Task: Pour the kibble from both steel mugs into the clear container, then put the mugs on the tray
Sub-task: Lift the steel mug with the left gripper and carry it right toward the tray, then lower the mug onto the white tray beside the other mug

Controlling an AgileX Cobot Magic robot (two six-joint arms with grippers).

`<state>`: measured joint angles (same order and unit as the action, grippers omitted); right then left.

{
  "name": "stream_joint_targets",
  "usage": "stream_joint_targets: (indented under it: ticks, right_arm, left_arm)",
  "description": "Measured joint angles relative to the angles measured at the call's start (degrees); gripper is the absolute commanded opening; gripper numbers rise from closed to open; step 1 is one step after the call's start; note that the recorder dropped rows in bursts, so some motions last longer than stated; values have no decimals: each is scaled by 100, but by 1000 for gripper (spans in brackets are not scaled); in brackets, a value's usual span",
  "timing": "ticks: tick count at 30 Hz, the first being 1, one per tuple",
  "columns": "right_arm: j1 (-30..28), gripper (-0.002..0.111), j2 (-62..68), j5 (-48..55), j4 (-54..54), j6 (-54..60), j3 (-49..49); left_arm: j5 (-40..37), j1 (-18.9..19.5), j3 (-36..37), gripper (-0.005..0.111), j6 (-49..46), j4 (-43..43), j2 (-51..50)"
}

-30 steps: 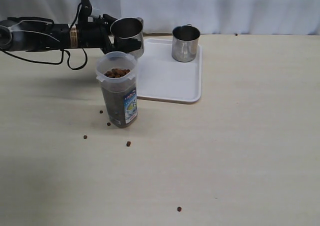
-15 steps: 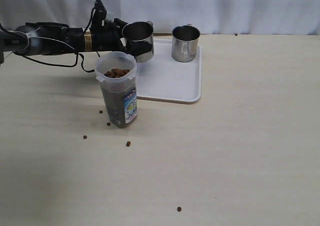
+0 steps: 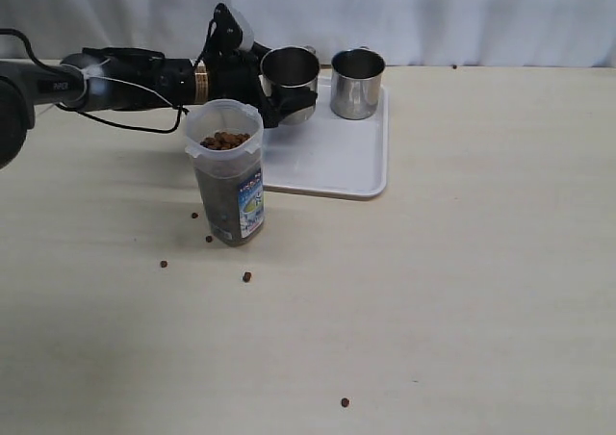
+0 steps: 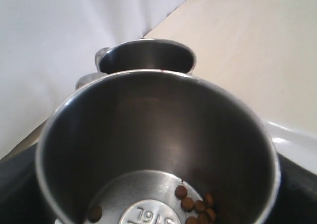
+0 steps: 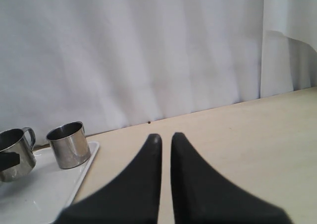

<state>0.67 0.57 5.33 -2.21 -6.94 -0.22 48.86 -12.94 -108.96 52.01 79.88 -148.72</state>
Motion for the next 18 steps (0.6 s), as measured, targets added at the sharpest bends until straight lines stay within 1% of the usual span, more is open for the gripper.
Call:
stream_joint_targets:
  ticks: [4, 18]
  right_arm:
    - [0, 5, 0, 0, 0, 0, 0]
    - [0, 5, 0, 0, 0, 0, 0]
  left_arm:
    - [-210, -51, 0, 0, -108, -72, -47]
    - [-352, -65, 0, 0, -278, -393, -180]
